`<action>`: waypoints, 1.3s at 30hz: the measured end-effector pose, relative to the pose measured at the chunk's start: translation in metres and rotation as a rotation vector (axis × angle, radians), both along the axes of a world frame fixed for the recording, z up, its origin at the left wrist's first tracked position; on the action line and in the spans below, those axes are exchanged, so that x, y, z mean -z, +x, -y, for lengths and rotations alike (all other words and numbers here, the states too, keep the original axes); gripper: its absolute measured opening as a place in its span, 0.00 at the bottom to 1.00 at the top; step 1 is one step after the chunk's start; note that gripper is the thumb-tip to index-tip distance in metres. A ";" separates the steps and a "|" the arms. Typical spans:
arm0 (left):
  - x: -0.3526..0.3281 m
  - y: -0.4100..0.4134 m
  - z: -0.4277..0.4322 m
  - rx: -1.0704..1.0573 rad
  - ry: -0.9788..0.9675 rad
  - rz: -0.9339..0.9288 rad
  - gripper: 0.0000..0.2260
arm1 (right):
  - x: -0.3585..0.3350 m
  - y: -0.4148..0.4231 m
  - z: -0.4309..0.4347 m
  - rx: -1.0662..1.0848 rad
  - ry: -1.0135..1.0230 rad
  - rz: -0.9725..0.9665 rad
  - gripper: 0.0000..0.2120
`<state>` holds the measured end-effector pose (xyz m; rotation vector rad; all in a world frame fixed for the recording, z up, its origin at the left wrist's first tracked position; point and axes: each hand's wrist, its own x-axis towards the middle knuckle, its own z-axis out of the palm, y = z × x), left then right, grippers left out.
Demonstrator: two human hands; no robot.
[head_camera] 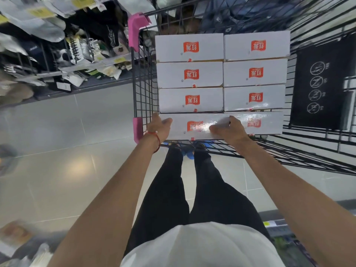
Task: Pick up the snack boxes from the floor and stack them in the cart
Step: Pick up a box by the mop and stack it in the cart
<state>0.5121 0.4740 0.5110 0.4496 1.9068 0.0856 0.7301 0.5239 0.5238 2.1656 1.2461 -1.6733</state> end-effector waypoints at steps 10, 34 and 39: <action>0.044 -0.001 -0.006 -0.093 -0.056 0.055 0.27 | 0.056 0.012 0.005 0.009 0.043 0.107 0.27; -0.024 0.022 0.020 -0.357 0.273 -0.066 0.20 | 0.006 0.007 0.008 -0.091 0.110 -0.185 0.20; -0.073 0.042 0.054 -0.729 0.508 -0.006 0.12 | -0.039 -0.011 0.014 -0.243 0.170 -0.338 0.17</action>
